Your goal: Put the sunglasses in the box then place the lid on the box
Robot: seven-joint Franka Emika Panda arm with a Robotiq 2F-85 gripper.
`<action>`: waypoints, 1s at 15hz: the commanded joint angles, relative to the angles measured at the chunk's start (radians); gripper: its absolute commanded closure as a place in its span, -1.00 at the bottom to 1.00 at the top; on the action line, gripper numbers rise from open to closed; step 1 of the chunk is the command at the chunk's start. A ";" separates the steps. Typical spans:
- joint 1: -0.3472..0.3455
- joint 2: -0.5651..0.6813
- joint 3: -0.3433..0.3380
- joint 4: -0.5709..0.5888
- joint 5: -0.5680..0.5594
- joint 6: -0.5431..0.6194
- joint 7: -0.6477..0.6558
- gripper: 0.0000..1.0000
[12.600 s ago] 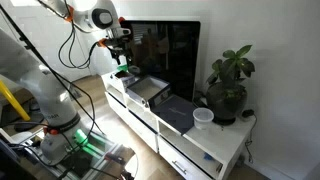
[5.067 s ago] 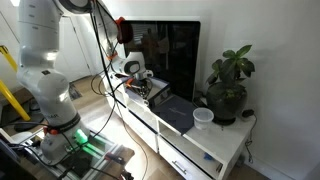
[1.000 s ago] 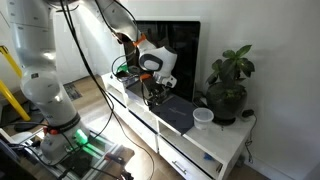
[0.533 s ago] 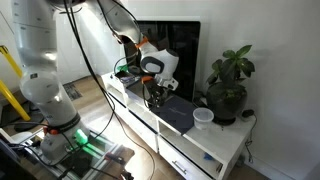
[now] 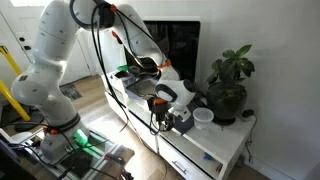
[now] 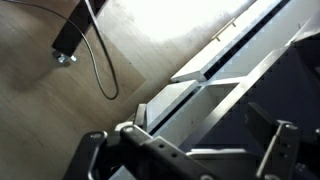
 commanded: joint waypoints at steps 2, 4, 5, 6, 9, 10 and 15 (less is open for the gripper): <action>-0.128 0.145 0.111 0.156 0.112 -0.058 -0.013 -1.00; -0.153 0.187 0.149 0.192 0.148 -0.060 -0.021 -1.00; -0.158 0.206 0.163 0.206 0.164 -0.049 -0.026 -1.00; -0.163 0.224 0.176 0.224 0.178 -0.050 -0.028 -1.00; -0.156 0.281 0.190 0.272 0.203 -0.040 -0.016 -1.00; -0.156 0.296 0.193 0.285 0.210 -0.037 -0.018 -1.00; -0.152 0.358 0.200 0.339 0.242 -0.028 -0.014 -0.85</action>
